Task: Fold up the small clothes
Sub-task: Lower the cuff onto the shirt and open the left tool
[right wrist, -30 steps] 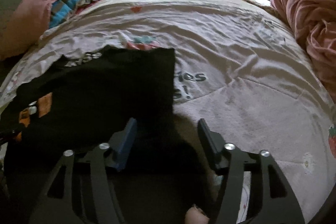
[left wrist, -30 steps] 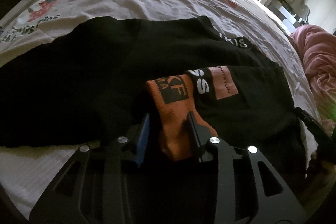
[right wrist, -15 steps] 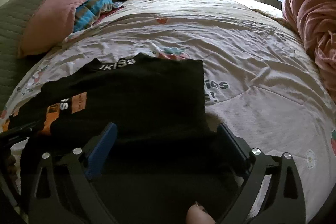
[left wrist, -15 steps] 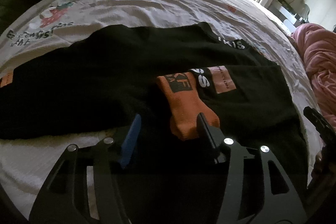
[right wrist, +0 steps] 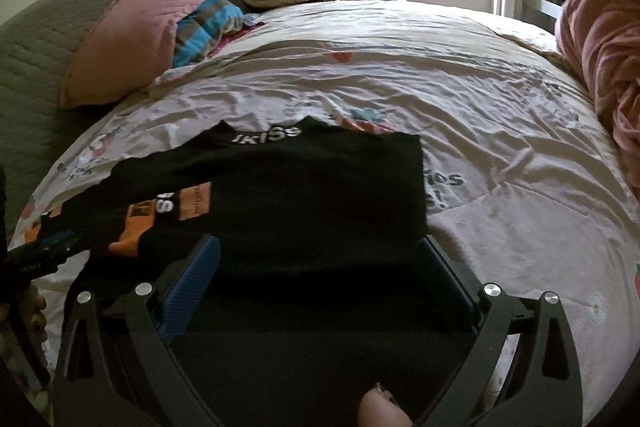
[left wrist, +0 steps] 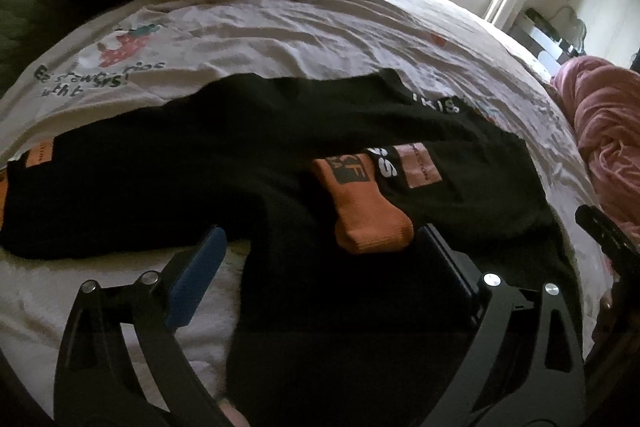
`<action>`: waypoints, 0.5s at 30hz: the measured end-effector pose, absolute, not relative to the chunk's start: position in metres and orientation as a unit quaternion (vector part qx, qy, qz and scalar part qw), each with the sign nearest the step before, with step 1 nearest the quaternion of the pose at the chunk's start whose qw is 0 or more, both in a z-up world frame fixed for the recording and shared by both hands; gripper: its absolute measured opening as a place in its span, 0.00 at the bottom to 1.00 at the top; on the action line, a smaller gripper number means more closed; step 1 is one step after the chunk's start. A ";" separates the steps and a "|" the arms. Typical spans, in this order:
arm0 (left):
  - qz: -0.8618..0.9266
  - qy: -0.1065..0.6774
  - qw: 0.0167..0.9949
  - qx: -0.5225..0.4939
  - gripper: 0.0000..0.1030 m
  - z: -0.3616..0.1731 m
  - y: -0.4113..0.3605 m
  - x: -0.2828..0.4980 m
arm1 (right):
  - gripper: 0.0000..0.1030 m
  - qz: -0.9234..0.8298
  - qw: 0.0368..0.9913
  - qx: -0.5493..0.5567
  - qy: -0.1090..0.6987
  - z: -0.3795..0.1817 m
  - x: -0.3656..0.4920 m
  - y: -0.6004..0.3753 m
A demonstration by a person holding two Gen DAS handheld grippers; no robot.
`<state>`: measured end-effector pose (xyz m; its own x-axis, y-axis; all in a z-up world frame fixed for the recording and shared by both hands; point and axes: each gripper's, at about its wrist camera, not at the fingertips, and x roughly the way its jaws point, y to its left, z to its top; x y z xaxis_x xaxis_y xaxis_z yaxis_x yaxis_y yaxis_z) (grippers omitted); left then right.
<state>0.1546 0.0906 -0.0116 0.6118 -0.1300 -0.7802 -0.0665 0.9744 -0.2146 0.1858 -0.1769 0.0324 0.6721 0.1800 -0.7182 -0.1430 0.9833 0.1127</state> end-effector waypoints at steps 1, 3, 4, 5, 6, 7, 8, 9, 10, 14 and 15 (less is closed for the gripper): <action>-0.015 0.438 0.892 -0.114 0.87 -0.010 0.093 0.153 | 0.95 0.092 0.914 0.023 0.394 0.034 0.185 -0.174; -0.009 0.434 0.893 -0.118 0.89 -0.008 0.098 0.150 | 0.95 0.102 0.915 0.020 0.391 0.037 0.183 -0.166; -0.006 0.432 0.894 -0.120 0.89 -0.007 0.100 0.148 | 0.95 0.109 0.915 0.018 0.389 0.038 0.182 -0.161; -0.002 0.430 0.894 -0.123 0.89 -0.006 0.104 0.147 | 0.95 0.113 0.915 0.017 0.388 0.039 0.181 -0.157; 0.000 0.429 0.895 -0.124 0.89 -0.005 0.106 0.146 | 0.95 0.119 0.915 0.014 0.387 0.041 0.180 -0.152; 0.004 0.427 0.895 -0.125 0.89 -0.004 0.109 0.145 | 0.95 0.125 0.914 0.010 0.385 0.042 0.179 -0.145; 0.008 0.426 0.896 -0.126 0.89 -0.004 0.112 0.144 | 0.95 0.130 0.915 0.007 0.383 0.043 0.178 -0.139; 0.015 0.423 0.897 -0.127 0.89 -0.003 0.116 0.142 | 0.95 0.133 0.915 0.005 0.381 0.044 0.177 -0.136; 0.020 0.421 0.898 -0.128 0.89 -0.002 0.120 0.140 | 0.95 0.140 0.914 0.002 0.380 0.045 0.176 -0.129; 0.041 0.414 0.900 -0.131 0.89 0.001 0.134 0.135 | 0.95 0.158 0.912 -0.009 0.378 0.047 0.173 -0.111; 0.049 0.412 0.900 -0.131 0.89 0.002 0.139 0.133 | 0.95 0.161 0.912 -0.012 0.377 0.048 0.172 -0.107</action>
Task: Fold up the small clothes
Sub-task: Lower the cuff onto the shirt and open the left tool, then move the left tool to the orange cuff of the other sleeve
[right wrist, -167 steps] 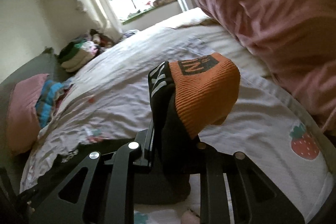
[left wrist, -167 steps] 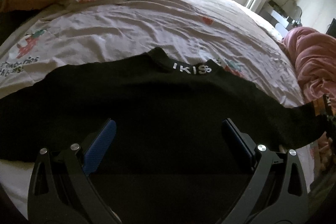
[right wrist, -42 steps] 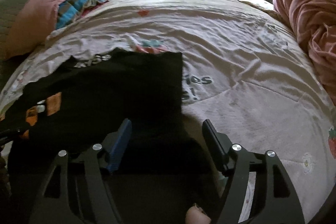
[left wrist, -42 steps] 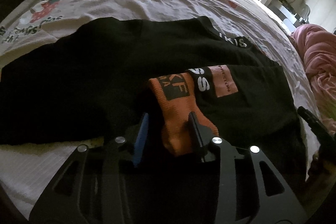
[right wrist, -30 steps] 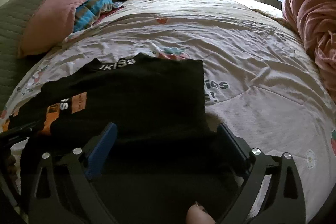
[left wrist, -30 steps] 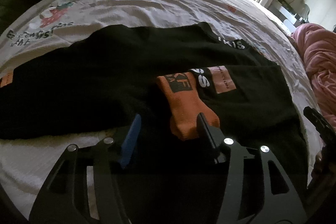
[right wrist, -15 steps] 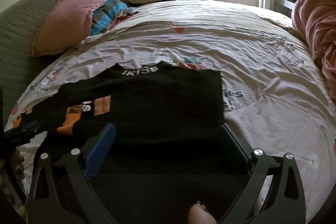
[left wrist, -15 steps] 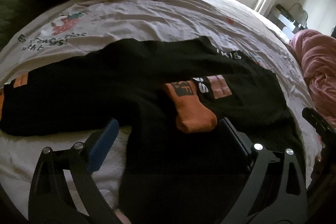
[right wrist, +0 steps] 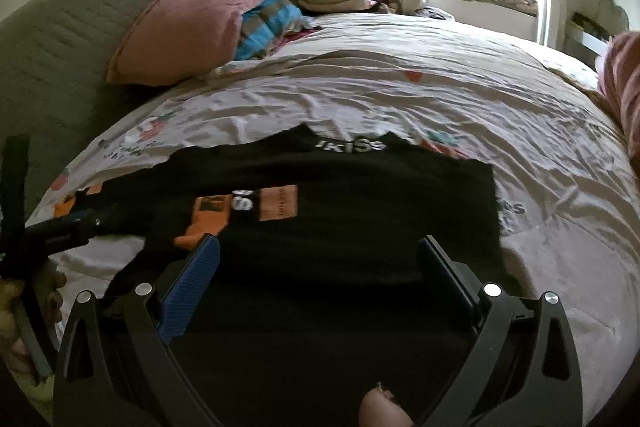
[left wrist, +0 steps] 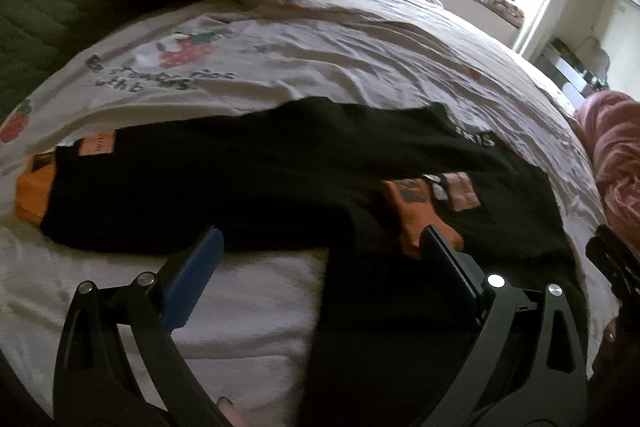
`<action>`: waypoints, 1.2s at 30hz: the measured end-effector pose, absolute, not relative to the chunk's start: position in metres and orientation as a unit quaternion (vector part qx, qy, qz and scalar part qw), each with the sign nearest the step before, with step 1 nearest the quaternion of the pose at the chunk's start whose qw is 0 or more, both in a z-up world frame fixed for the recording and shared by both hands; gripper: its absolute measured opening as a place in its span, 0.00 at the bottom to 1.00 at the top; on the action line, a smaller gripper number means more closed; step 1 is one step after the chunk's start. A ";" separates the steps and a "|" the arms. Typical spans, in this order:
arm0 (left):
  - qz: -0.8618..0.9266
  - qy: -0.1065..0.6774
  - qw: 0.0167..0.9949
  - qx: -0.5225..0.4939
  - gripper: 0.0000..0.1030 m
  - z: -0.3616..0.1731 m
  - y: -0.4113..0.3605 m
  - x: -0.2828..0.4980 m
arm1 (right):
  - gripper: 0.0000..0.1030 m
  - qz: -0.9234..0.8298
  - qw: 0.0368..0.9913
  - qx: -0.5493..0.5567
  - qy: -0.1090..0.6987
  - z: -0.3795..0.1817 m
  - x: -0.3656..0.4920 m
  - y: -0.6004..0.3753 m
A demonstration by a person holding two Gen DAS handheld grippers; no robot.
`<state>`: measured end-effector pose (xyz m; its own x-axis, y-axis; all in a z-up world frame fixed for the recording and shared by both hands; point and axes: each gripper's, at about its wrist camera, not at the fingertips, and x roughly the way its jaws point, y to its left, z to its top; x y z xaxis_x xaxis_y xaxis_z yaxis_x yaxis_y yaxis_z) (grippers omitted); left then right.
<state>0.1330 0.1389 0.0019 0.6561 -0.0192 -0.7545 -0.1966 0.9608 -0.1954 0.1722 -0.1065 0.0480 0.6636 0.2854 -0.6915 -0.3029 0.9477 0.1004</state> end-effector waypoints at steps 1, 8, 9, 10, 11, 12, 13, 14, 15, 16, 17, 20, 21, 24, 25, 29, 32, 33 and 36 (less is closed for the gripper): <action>0.055 0.410 0.901 -0.131 0.89 0.003 0.143 0.132 | 0.95 0.167 0.911 -0.014 0.376 0.049 0.171 -0.101; 0.083 0.399 0.902 -0.145 0.89 0.006 0.169 0.124 | 0.95 0.194 0.907 -0.029 0.373 0.052 0.168 -0.071; 0.087 0.398 0.901 -0.147 0.89 0.007 0.172 0.124 | 0.95 0.201 0.906 -0.032 0.372 0.052 0.167 -0.064; 0.093 0.397 0.901 -0.149 0.91 0.007 0.176 0.123 | 0.95 0.206 0.905 -0.035 0.372 0.053 0.167 -0.060; 0.101 0.397 0.900 -0.152 0.91 0.007 0.180 0.122 | 0.95 0.211 0.904 -0.040 0.370 0.054 0.166 -0.054; 0.107 0.396 0.899 -0.154 0.91 0.007 0.184 0.122 | 0.95 0.217 0.903 -0.046 0.368 0.054 0.165 -0.047; 0.111 0.395 0.898 -0.158 0.91 0.007 0.189 0.121 | 0.95 0.221 0.902 -0.050 0.368 0.055 0.164 -0.042; 0.116 0.395 0.897 -0.163 0.91 0.007 0.194 0.120 | 0.95 0.225 0.901 -0.053 0.367 0.055 0.164 -0.036; 0.121 0.395 0.895 -0.167 0.91 0.006 0.198 0.120 | 0.95 0.231 0.900 -0.058 0.366 0.055 0.164 -0.029; 0.128 0.394 0.894 -0.170 0.91 0.006 0.203 0.119 | 0.95 0.235 0.899 -0.061 0.365 0.055 0.164 -0.024; 0.131 0.393 0.894 -0.171 0.91 0.006 0.205 0.118 | 0.95 0.240 0.898 -0.064 0.364 0.055 0.163 -0.019; 0.147 0.390 0.892 -0.173 0.91 0.007 0.215 0.116 | 0.95 0.254 0.894 -0.076 0.361 0.056 0.162 -0.004; 0.152 0.388 0.892 -0.174 0.91 0.008 0.218 0.115 | 0.95 0.259 0.892 -0.078 0.361 0.056 0.162 0.001; 0.167 0.385 0.890 -0.177 0.91 0.008 0.228 0.112 | 0.95 0.274 0.887 -0.085 0.361 0.055 0.163 0.016; 0.172 0.386 0.889 -0.179 0.91 0.008 0.231 0.112 | 0.95 0.277 0.886 -0.087 0.361 0.054 0.162 0.020; 0.187 0.385 0.883 -0.193 0.91 0.007 0.246 0.109 | 0.95 0.292 0.881 -0.094 0.361 0.053 0.163 0.037; 0.207 0.383 0.878 -0.201 0.91 0.006 0.260 0.105 | 0.95 0.304 0.876 -0.098 0.361 0.051 0.165 0.050; 0.212 0.383 0.876 -0.205 0.91 0.006 0.264 0.105 | 0.95 0.308 0.874 -0.102 0.362 0.051 0.165 0.056; 0.224 0.385 0.868 -0.222 0.91 0.002 0.279 0.102 | 0.95 0.319 0.868 -0.109 0.364 0.048 0.167 0.070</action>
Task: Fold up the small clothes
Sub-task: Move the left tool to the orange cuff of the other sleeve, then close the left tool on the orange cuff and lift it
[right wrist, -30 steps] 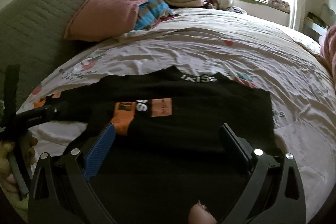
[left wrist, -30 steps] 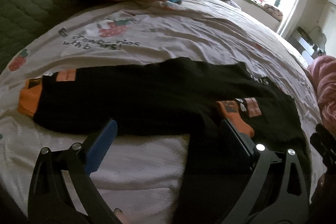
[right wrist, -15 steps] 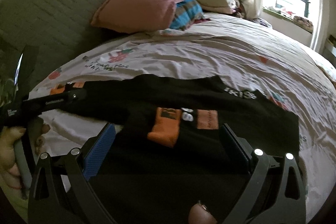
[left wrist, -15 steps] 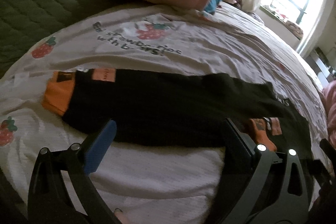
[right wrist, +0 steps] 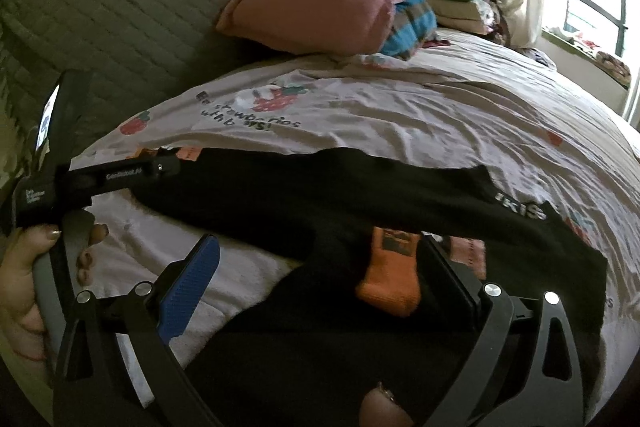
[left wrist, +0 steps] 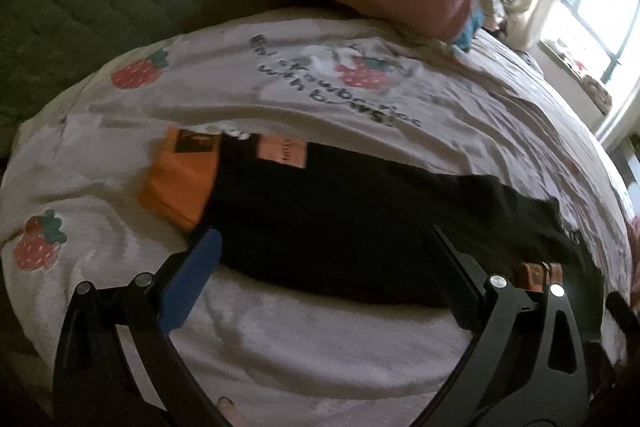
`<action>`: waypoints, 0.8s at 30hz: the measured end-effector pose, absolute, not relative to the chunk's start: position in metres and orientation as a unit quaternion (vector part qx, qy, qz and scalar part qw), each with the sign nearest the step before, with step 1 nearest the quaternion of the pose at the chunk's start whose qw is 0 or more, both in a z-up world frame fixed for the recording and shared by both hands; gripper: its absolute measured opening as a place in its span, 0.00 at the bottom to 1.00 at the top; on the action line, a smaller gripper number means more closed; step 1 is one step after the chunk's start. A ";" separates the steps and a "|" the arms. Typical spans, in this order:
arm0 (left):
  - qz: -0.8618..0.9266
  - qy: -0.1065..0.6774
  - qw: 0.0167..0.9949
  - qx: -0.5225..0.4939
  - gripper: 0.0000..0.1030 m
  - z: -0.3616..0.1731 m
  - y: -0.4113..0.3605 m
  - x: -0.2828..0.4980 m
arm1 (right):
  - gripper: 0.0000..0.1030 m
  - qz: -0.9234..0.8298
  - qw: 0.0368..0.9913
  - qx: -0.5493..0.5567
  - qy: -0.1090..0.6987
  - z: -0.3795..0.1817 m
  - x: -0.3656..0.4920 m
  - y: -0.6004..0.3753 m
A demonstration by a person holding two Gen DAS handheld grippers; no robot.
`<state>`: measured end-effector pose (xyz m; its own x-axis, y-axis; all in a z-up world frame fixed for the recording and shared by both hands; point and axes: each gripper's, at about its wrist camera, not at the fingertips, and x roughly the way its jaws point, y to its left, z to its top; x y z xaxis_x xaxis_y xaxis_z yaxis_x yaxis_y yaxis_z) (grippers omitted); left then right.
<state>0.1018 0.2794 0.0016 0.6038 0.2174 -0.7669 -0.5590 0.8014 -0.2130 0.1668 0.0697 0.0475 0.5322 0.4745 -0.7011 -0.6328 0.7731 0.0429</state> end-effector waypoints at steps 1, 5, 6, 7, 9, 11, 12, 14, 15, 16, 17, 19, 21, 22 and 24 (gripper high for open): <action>0.227 0.385 0.865 -0.227 0.91 0.001 0.284 0.101 | 0.95 0.321 0.867 -0.111 0.364 0.047 0.167 0.073; 0.237 0.385 0.856 -0.250 0.91 -0.004 0.299 0.095 | 0.95 0.336 0.859 -0.117 0.368 0.043 0.170 0.091; 0.240 0.385 0.854 -0.255 0.91 -0.005 0.303 0.094 | 0.95 0.339 0.857 -0.119 0.369 0.043 0.170 0.094; 0.244 0.385 0.852 -0.258 0.91 -0.007 0.307 0.094 | 0.95 0.342 0.856 -0.121 0.369 0.042 0.171 0.099; 0.254 0.386 0.846 -0.264 0.91 -0.010 0.316 0.092 | 0.95 0.349 0.853 -0.124 0.368 0.041 0.171 0.106; 0.261 0.389 0.840 -0.274 0.91 -0.015 0.324 0.091 | 0.95 0.353 0.850 -0.129 0.369 0.039 0.172 0.114; 0.262 0.390 0.837 -0.279 0.91 -0.017 0.328 0.091 | 0.95 0.356 0.848 -0.131 0.370 0.037 0.172 0.118; 0.264 0.392 0.832 -0.292 0.91 -0.021 0.336 0.091 | 0.95 0.360 0.844 -0.135 0.375 0.032 0.173 0.125; 0.262 0.396 0.828 -0.299 0.91 -0.025 0.341 0.093 | 0.95 0.361 0.841 -0.139 0.378 0.030 0.173 0.129; 0.263 0.398 0.825 -0.304 0.91 -0.028 0.344 0.094 | 0.95 0.361 0.838 -0.143 0.383 0.026 0.173 0.132; 0.267 0.398 0.819 -0.315 0.91 -0.032 0.350 0.095 | 0.95 0.362 0.835 -0.146 0.388 0.022 0.172 0.135; 0.269 0.393 0.815 -0.330 0.89 -0.037 0.357 0.096 | 0.95 0.367 0.829 -0.145 0.396 0.014 0.169 0.138; 0.278 0.387 0.814 -0.331 0.79 -0.038 0.364 0.101 | 0.95 0.370 0.825 -0.142 0.402 0.008 0.166 0.139; 0.286 0.382 0.816 -0.326 0.63 -0.038 0.366 0.103 | 0.95 0.371 0.824 -0.140 0.405 0.005 0.166 0.139; 0.288 0.380 0.816 -0.327 0.25 -0.042 0.369 0.107 | 0.95 0.370 0.822 -0.136 0.412 0.000 0.164 0.138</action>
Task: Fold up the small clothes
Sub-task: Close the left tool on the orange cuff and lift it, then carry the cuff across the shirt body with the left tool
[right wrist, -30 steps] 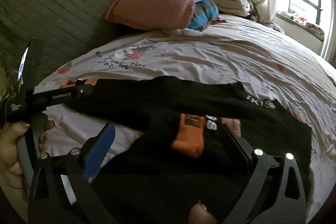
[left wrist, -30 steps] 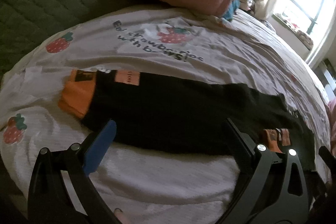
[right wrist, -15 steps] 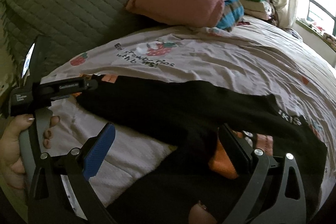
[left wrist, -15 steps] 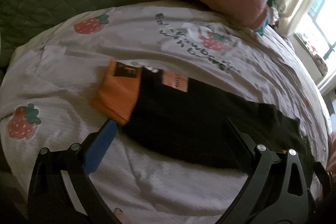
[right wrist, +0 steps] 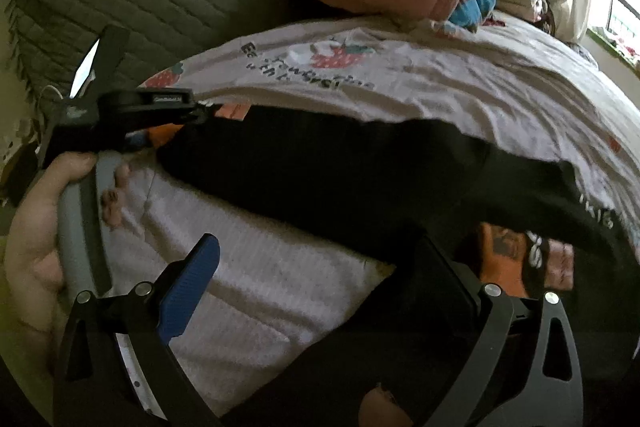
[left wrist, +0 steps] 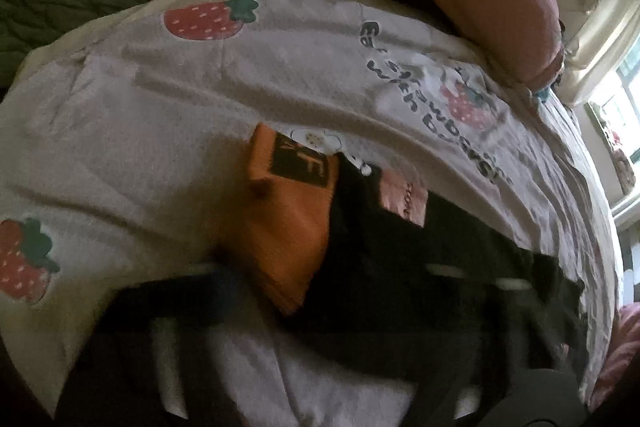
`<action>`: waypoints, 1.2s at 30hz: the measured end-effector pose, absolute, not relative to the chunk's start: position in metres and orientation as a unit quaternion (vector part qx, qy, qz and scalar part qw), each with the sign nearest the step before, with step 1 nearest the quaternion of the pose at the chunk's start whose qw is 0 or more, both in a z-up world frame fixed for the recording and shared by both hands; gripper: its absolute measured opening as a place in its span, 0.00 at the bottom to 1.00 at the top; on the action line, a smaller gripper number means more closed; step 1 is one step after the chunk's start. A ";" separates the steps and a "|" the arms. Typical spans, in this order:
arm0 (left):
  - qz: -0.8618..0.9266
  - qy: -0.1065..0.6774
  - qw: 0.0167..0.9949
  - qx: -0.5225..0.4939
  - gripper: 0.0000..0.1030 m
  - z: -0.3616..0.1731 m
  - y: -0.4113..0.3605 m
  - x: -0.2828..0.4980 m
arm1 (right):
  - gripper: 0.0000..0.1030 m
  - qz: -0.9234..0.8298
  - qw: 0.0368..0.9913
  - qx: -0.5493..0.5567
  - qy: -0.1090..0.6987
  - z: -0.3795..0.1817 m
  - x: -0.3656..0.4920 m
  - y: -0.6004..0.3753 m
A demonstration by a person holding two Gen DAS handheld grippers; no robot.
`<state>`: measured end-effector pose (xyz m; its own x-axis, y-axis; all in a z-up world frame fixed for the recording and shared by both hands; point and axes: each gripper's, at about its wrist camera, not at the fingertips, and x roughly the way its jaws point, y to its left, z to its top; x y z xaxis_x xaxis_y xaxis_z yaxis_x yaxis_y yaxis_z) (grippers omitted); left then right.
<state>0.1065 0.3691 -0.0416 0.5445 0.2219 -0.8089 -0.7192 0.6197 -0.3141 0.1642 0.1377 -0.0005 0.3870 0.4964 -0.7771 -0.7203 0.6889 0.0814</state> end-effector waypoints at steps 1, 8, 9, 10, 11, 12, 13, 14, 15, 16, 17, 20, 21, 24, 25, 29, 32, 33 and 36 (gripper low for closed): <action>0.285 0.380 0.817 -0.329 0.14 -0.044 0.369 0.108 | 0.95 0.369 0.821 -0.135 0.414 -0.002 0.163 0.137; 0.244 0.343 0.846 -0.326 0.07 -0.024 0.356 0.103 | 0.95 0.357 0.828 -0.100 0.421 -0.001 0.162 0.111; 0.236 0.336 0.851 -0.328 0.07 -0.020 0.353 0.100 | 0.95 0.355 0.830 -0.097 0.420 0.000 0.162 0.107; 0.225 0.327 0.856 -0.331 0.07 -0.015 0.350 0.097 | 0.95 0.351 0.833 -0.092 0.418 0.002 0.161 0.101; 0.219 0.322 0.859 -0.332 0.07 -0.011 0.348 0.095 | 0.95 0.346 0.836 -0.086 0.418 0.004 0.161 0.094; 0.209 0.316 0.866 -0.327 0.07 -0.004 0.343 0.093 | 0.95 0.343 0.837 -0.081 0.418 0.006 0.161 0.088; 0.200 0.311 0.872 -0.321 0.07 0.003 0.337 0.091 | 0.95 0.339 0.840 -0.074 0.418 0.008 0.162 0.080; 0.195 0.305 0.876 -0.317 0.07 0.008 0.334 0.090 | 0.95 0.335 0.842 -0.067 0.418 0.011 0.163 0.072; 0.186 0.297 0.883 -0.314 0.07 0.016 0.328 0.089 | 0.95 0.330 0.845 -0.061 0.417 0.013 0.163 0.064; 0.174 0.291 0.888 -0.310 0.07 0.023 0.323 0.089 | 0.95 0.322 0.849 -0.052 0.416 0.016 0.165 0.052; 0.167 0.287 0.891 -0.309 0.07 0.027 0.318 0.090 | 0.95 0.312 0.853 -0.042 0.415 0.020 0.166 0.040; 0.135 0.276 0.899 -0.311 0.06 0.044 0.300 0.091 | 0.95 0.289 0.865 -0.015 0.411 0.029 0.171 0.008; 0.125 0.275 0.900 -0.314 0.06 0.047 0.297 0.092 | 0.95 0.282 0.868 -0.007 0.408 0.032 0.172 -0.002; 0.106 0.276 0.905 -0.306 0.06 0.062 0.281 0.095 | 0.95 0.254 0.882 0.022 0.397 0.041 0.175 -0.039; 0.102 0.275 0.907 -0.302 0.06 0.066 0.276 0.096 | 0.95 0.246 0.884 0.028 0.396 0.042 0.175 -0.048; 0.077 0.274 0.911 -0.299 0.06 0.083 0.258 0.101 | 0.95 0.203 0.895 0.051 0.395 0.044 0.178 -0.091; 0.068 0.276 0.914 -0.289 0.06 0.091 0.242 0.104 | 0.95 0.182 0.899 0.065 0.392 0.044 0.179 -0.115; 0.062 0.277 0.916 -0.285 0.06 0.094 0.235 0.107 | 0.95 0.179 0.900 0.070 0.391 0.045 0.178 -0.122; 0.047 0.281 0.919 -0.273 0.06 0.099 0.217 0.113 | 0.95 0.166 0.903 0.084 0.388 0.046 0.175 -0.142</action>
